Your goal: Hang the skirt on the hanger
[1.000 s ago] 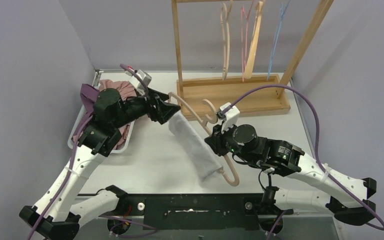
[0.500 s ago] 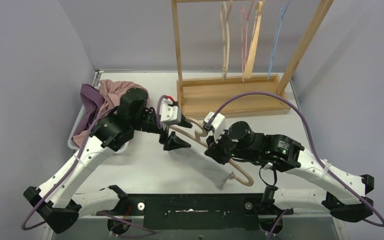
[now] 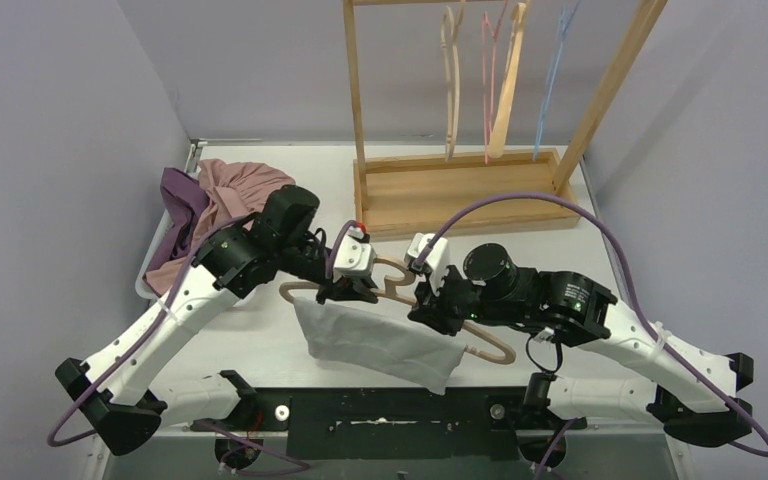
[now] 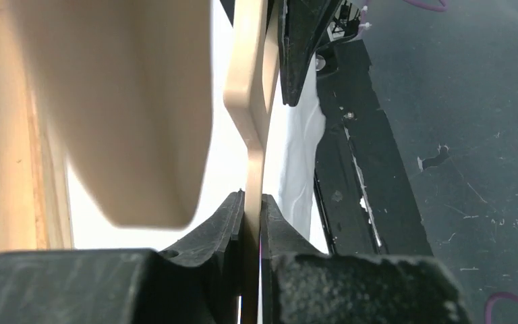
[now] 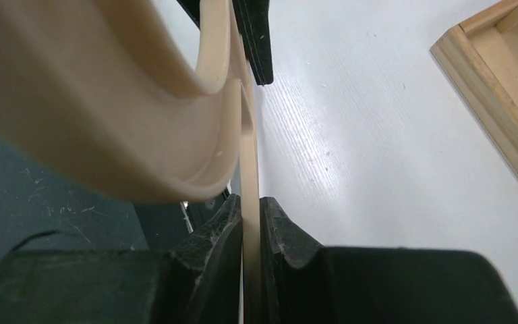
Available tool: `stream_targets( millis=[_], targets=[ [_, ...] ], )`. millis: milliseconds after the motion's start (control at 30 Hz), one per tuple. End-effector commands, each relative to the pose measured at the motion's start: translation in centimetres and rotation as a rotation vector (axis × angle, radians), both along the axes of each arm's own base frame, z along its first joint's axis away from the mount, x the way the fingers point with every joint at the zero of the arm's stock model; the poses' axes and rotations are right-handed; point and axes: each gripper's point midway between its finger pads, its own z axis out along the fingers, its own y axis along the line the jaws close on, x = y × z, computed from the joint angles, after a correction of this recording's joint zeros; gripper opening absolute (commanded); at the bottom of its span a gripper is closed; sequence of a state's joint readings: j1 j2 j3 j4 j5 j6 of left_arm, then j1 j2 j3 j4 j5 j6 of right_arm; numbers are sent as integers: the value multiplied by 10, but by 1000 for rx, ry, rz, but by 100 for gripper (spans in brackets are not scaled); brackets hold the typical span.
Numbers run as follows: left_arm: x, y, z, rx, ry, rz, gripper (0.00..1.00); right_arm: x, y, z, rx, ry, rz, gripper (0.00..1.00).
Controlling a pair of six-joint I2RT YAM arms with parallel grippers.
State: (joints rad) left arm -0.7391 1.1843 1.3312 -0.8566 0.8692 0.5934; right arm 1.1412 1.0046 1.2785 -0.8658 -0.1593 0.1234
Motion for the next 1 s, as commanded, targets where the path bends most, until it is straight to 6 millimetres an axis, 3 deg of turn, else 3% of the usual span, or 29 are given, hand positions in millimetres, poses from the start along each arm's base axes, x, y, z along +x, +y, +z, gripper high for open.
stream_targets(
  millis=[0,67,100,167,200,233,333,567,867,967],
  targets=[
    [13,8,32,-46,-145,55,0,-6,5,44,174,-57,31,0],
    [12,10,38,-64,-164,56,0,-8,2,46,186,-54,23,6],
    [11,10,42,-74,-171,56,0,-8,0,47,193,-52,17,16],
    [9,11,47,-86,-180,56,0,-9,-6,49,208,-43,-10,50],
    [7,12,49,-90,-182,55,0,-10,-9,48,214,-38,-18,61],
    [6,14,51,-91,-185,57,0,-12,-14,50,227,-32,-26,68],
    [1,19,55,-91,-187,64,0,-18,-29,52,265,1,-73,76],
    [-17,29,72,-115,-186,41,0,-25,-61,45,283,46,-155,72],
    [-26,30,80,-107,-139,6,0,-28,-70,48,257,13,-136,58],
    [-28,30,83,-122,-145,-3,0,-27,-69,50,258,2,-128,36]
  ],
)
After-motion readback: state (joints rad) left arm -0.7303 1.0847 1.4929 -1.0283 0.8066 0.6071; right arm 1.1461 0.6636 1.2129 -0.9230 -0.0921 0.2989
